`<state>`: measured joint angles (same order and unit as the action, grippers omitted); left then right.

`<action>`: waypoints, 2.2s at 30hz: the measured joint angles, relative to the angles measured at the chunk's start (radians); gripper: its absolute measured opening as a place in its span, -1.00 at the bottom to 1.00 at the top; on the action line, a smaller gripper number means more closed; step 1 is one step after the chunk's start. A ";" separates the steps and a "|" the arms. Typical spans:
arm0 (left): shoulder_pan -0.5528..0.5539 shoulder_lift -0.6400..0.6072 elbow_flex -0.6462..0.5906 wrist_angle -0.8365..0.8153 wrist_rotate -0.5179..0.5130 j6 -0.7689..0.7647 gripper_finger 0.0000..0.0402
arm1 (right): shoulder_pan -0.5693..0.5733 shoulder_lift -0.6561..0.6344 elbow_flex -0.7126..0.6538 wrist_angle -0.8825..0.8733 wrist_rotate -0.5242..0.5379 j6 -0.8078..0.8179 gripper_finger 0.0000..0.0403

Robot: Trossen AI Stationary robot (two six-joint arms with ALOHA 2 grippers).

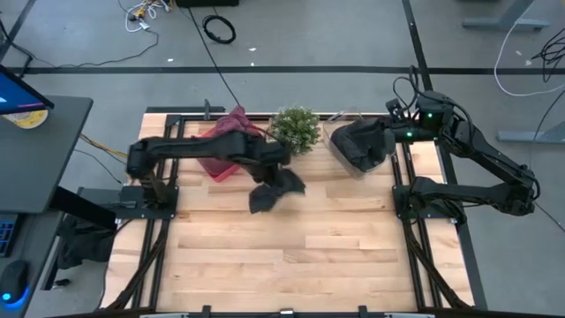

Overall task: Pick & Place hat
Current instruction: Put the black cap into the transparent bin

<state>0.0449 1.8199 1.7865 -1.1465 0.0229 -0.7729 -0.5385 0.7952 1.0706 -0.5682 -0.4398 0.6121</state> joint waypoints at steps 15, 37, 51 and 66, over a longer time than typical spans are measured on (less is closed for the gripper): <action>-0.027 -0.208 0.027 0.131 -0.364 -0.126 -0.71 | 0.092 0.030 0.000 0.176 -0.093 0.283 0.20; -0.026 -0.180 0.076 0.298 -0.684 0.177 -0.71 | 0.259 0.361 0.000 0.773 0.077 0.932 0.67; -0.084 -0.136 0.074 0.322 -0.719 0.311 -0.71 | 0.216 0.480 0.000 0.792 0.230 0.999 0.57; -0.095 -0.117 0.074 0.390 -0.673 0.460 -0.71 | 0.188 0.480 0.000 0.718 0.256 0.939 0.28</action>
<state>-0.0502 1.7031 1.8608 -0.7567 -0.6501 -0.3132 -0.3500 1.2747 1.0702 0.1499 -0.1843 1.5510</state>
